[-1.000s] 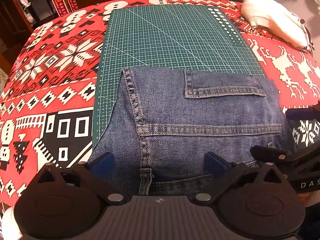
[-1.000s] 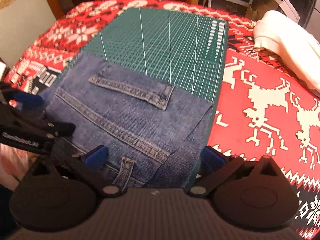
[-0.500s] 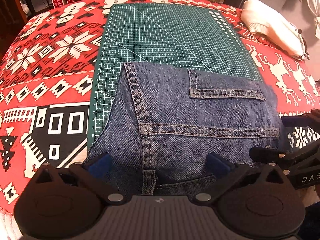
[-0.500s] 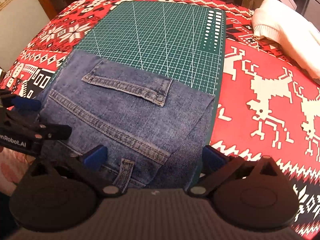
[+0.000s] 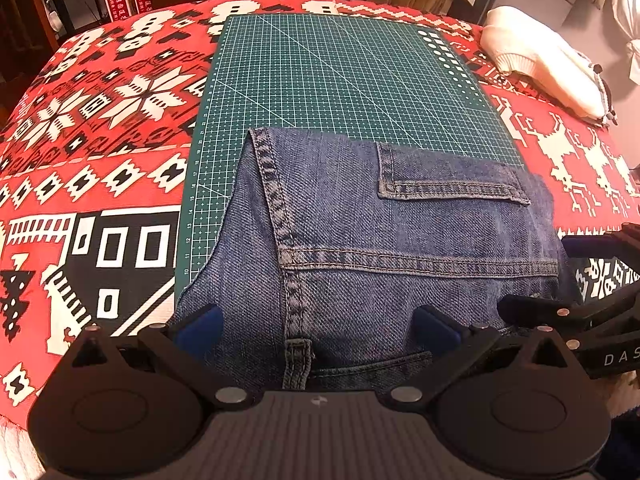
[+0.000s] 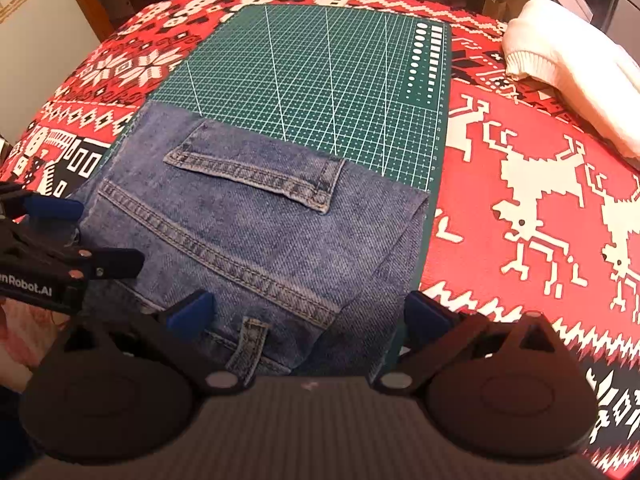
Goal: Fold clothes
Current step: 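Press both open grippers along the folded shorts' edge to flatten it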
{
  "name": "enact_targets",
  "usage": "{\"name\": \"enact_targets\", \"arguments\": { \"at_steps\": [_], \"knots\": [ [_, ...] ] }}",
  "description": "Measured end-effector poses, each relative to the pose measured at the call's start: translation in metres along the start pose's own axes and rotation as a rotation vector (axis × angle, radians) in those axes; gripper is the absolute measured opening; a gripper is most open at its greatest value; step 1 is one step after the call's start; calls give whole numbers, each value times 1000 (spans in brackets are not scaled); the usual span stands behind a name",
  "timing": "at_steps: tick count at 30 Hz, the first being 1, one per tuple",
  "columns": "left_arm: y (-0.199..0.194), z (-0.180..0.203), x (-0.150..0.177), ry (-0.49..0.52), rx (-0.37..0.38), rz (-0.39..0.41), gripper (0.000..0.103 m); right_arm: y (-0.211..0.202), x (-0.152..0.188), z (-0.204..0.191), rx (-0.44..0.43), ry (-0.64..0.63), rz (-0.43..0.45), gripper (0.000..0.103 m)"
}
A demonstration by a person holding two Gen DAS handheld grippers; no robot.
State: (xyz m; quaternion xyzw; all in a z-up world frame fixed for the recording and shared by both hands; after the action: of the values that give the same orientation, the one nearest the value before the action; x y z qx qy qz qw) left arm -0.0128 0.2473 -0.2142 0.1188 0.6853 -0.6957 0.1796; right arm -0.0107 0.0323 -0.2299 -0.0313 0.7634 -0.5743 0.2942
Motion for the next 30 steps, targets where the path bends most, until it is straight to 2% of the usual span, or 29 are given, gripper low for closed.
{"name": "enact_targets", "arguments": {
  "at_steps": [13,22,30],
  "knots": [
    [-3,4,6,-14,-26,51,103,-4,12,0,-2,9,79,103],
    [-4,4,9,-27,-28,76,103,-6,24,3,-9,35,166,103],
    [-4,1,13,1,-5,114,103,-7,31,4,-13,46,210,103]
  ]
}}
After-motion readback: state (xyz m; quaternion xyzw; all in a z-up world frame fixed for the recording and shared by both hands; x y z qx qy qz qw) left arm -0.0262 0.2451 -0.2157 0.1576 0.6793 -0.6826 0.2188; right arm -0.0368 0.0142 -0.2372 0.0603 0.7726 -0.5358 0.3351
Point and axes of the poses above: each gripper's, at about its wrist camera, not at the fingertips, and y roughly the way its jaws point, z to its right, x to its underside, the point moved 1 cm from there along y, roughly the way its jaws point, and after that the axes turned 7 degrees about y, right-handed, at the moved point
